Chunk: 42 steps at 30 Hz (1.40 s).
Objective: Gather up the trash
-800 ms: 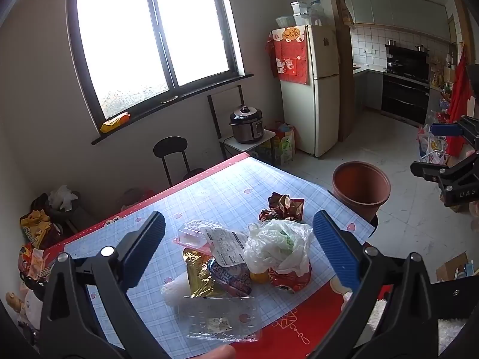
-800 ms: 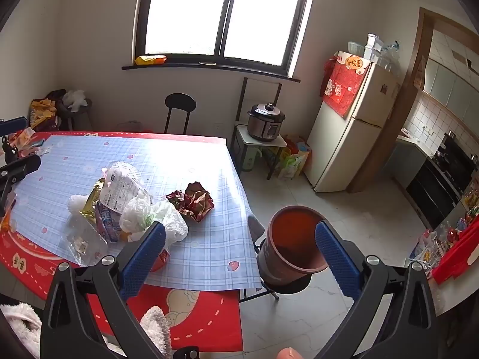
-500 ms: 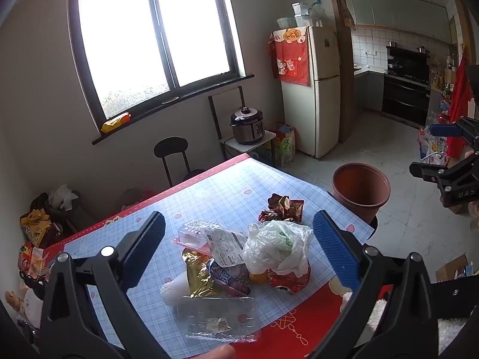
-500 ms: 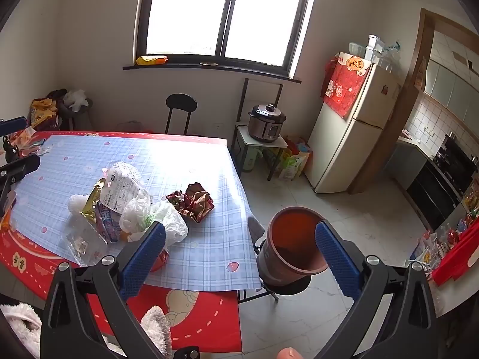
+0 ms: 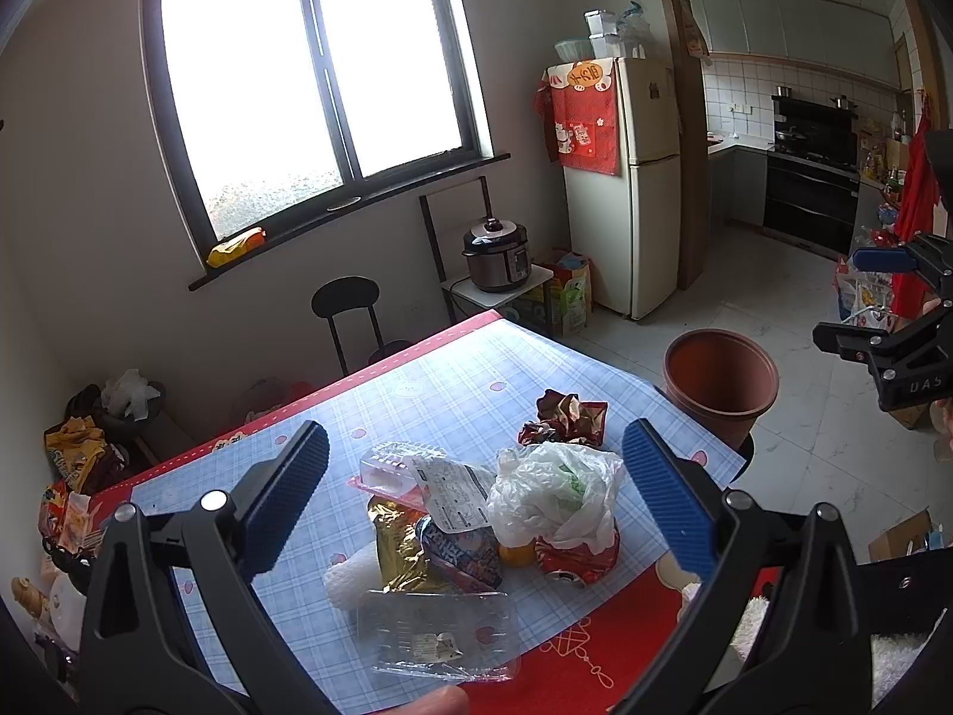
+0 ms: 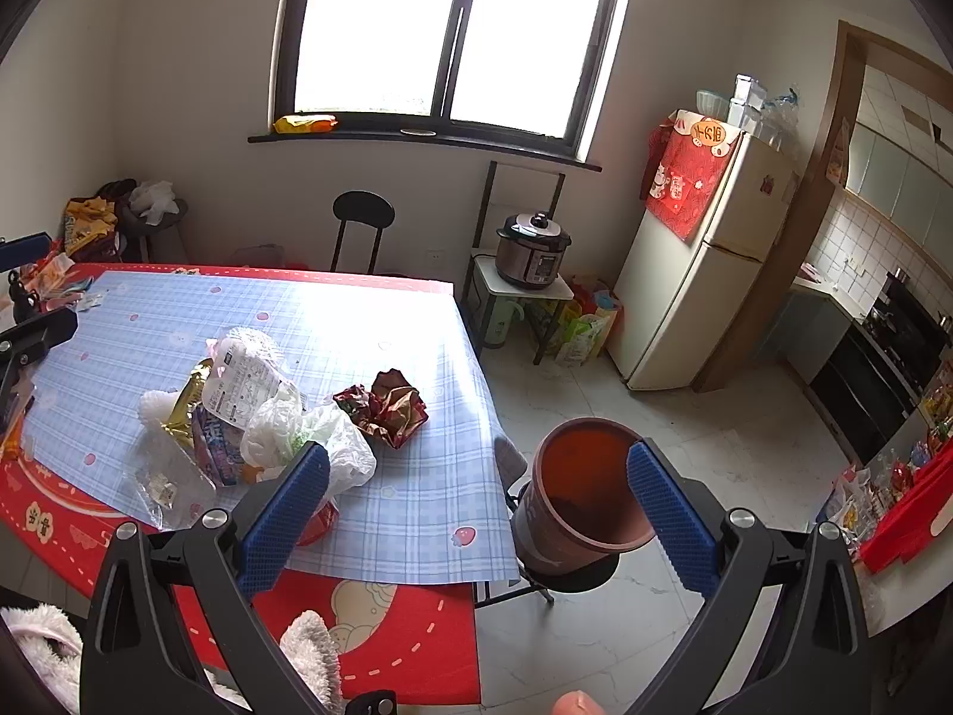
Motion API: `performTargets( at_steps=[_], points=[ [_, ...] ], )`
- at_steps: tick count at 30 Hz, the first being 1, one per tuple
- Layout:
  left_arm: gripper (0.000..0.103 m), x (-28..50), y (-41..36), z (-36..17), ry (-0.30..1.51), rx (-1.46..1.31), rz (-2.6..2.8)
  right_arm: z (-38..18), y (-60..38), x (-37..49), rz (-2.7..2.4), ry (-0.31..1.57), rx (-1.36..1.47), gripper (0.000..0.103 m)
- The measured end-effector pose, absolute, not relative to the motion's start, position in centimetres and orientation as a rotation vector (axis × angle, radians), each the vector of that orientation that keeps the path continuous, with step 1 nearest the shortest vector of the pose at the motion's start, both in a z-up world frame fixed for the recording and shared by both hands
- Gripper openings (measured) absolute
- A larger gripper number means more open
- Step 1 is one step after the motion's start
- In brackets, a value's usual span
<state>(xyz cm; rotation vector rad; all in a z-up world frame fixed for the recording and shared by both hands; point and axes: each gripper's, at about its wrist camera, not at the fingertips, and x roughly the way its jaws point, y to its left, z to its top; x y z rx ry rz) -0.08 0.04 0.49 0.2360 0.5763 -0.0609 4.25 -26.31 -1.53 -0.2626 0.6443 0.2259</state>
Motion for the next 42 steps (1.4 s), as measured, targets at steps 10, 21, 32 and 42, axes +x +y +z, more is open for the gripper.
performTargets(
  at_steps=[10, 21, 32, 42],
  points=[
    [0.098, -0.3, 0.3, 0.8, 0.569, 0.231, -0.061, -1.3, -26.3, 4.1, 0.224, 0.641, -0.264, 0.099],
    [0.098, -0.1, 0.3, 1.5, 0.559, 0.231, -0.066, -0.4, -26.8, 4.0, 0.214, 0.635, -0.268, 0.099],
    [0.098, -0.4, -0.1, 1.5, 0.549, 0.239, -0.073, 0.0, -27.2, 3.8, 0.211, 0.631, -0.26, 0.099],
    [0.098, -0.6, -0.4, 1.4, 0.546, 0.235, -0.08, -0.1, -27.3, 3.6, 0.204, 0.633, -0.259, 0.099]
  ],
)
